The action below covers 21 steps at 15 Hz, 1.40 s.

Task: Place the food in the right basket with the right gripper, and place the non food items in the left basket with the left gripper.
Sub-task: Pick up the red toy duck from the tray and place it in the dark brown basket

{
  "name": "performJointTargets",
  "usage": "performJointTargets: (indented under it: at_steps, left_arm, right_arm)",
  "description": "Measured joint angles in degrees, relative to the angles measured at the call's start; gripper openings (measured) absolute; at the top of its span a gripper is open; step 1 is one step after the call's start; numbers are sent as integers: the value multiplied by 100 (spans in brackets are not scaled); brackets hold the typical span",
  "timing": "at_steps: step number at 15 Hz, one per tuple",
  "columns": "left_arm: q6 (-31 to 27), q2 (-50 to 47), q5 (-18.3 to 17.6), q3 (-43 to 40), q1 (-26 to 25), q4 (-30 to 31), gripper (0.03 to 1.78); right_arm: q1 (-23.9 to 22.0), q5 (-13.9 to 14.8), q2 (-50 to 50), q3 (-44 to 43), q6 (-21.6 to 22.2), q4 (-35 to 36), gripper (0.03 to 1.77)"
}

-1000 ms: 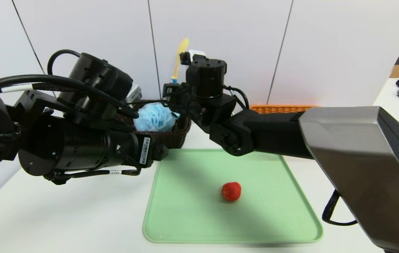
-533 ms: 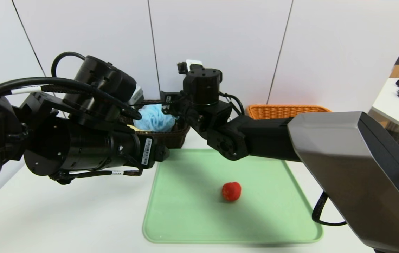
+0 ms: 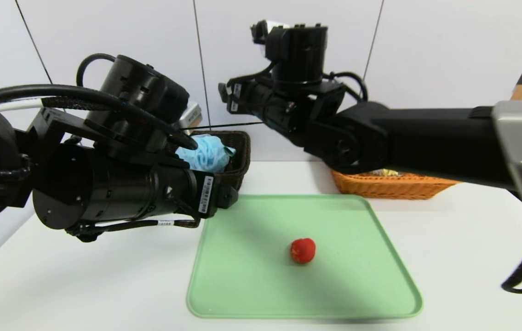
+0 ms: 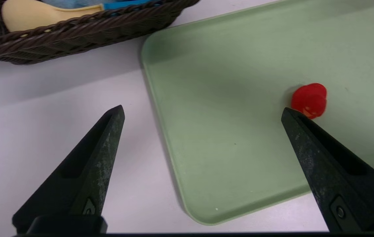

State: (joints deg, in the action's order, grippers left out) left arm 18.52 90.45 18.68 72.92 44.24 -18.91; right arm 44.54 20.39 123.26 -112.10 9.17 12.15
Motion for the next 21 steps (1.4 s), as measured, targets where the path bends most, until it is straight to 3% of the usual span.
performJointTargets:
  at_steps: [2,4,7,10,13,16,21]
  left_arm:
    - [6,63,-84,39,258,33,169]
    - [9,146,-418,74,413,277,169]
    - [28,257,-837,9,551,714,169]
    - [-132,307,-1176,-283,705,1217,169]
    - [-800,356,-1443,-1030,744,2091,169]
    - [-1449,651,-1496,-1749,752,3508,169]
    - [-1571,1282,-1504,-2199,752,4687,169]
  right_arm:
    - [-37,33,-645,6,-20,-957,154]
    - [-257,61,-1285,6,-30,-2050,158]
    - [-1109,184,-2119,11,0,-3782,162]
    - [-2120,258,-2737,213,26,-4886,165]
    - [-2682,226,-3274,887,232,-5019,167]
    - [-2829,229,-3749,1759,497,-5008,168]
    - [-2942,254,-4534,3154,530,-4350,169]
